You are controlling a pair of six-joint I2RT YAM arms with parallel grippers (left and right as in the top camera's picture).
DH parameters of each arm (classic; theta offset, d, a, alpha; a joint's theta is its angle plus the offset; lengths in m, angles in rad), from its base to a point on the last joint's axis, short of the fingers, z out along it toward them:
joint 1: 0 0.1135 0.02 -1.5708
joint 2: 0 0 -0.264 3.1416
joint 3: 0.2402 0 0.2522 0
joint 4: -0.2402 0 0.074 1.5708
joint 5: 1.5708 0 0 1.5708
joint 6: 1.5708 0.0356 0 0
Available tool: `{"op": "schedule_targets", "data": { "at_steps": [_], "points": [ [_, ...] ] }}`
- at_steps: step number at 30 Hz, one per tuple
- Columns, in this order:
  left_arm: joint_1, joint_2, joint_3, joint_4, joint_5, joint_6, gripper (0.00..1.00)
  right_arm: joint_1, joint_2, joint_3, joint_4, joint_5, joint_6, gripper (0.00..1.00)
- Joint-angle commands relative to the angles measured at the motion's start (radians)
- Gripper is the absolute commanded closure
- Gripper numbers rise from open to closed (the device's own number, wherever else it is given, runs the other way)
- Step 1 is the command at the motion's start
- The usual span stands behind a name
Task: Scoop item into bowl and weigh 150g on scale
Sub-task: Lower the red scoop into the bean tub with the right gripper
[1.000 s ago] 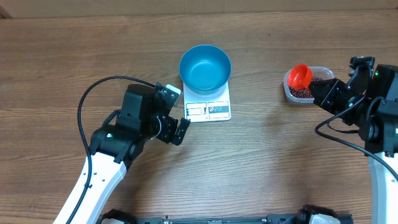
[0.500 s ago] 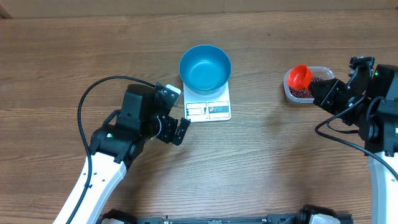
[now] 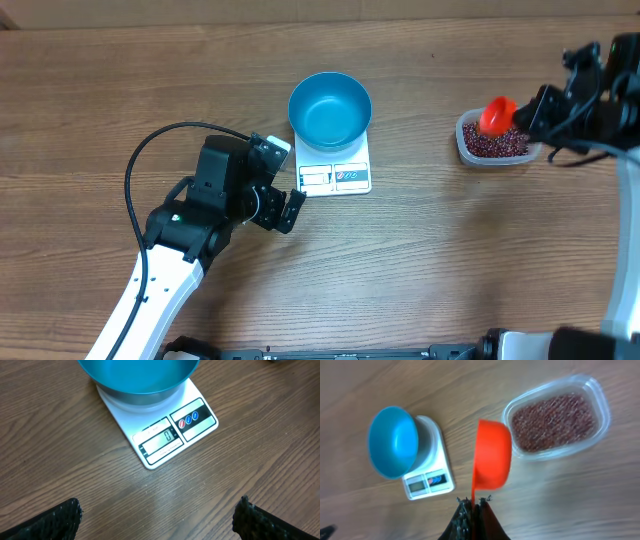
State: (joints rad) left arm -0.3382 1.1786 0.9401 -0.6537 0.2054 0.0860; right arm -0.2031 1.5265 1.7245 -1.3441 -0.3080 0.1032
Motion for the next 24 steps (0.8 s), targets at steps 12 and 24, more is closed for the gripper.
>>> {"op": "schedule_targets", "data": {
  "at_steps": [12,24],
  "points": [
    [0.004,0.000,-0.007,0.003,-0.003,0.023,0.00,-0.008,0.185,0.061,0.052,0.283,-0.357,0.96],
    [0.004,0.000,-0.007,0.003,-0.003,0.023,0.00,-0.018,0.356,0.061,0.063,0.278,-0.419,0.96]
  ]
}}
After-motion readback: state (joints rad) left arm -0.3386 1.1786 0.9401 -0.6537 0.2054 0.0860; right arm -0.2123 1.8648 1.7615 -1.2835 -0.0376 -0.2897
